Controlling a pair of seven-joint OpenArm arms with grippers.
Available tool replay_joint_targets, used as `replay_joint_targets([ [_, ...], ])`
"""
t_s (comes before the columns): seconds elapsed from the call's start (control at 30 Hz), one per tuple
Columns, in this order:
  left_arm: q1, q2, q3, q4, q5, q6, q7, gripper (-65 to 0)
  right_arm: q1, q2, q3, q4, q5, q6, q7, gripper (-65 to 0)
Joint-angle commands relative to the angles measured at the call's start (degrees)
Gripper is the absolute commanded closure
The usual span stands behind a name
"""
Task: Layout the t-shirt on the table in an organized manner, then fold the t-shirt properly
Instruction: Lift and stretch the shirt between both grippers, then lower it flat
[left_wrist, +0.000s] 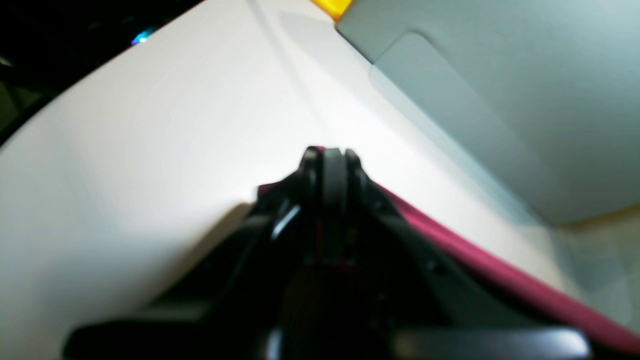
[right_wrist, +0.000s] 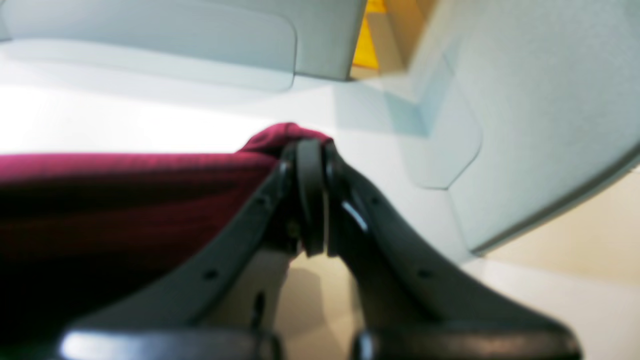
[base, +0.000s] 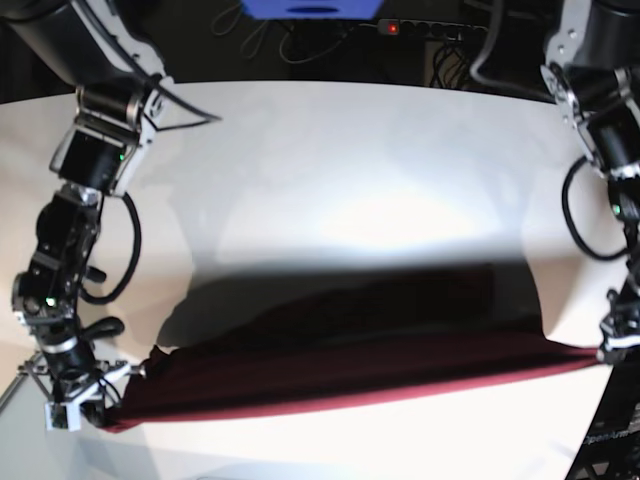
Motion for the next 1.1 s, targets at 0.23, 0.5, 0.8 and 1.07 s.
replay_joint_targets([
  [0.23,6.64,-0.45,-3.84,15.94,-0.81,-0.53,-1.25,-0.3,-0.38,0.42,0.44,6.53,0.70,-0.54,1.75,0.0],
  [0.5,-1.01,-0.54,-4.71,11.10,-0.29,-0.36,-1.25,-0.3,4.54,-0.11,0.17,2.57,0.79,-0.54,1.66,0.0],
  [0.8,-15.69,1.22,-4.63,-13.25,-0.20,-0.36,-1.69,-0.3,14.65,-0.11,0.08,-18.00,0.44,-0.54,5.79,0.0],
  [1.07,-20.87,1.49,-0.06,-29.34,-0.20,-0.44,-13.20,-0.4,21.42,1.30,0.08,-33.21,0.26,-0.72,12.48,0.0],
])
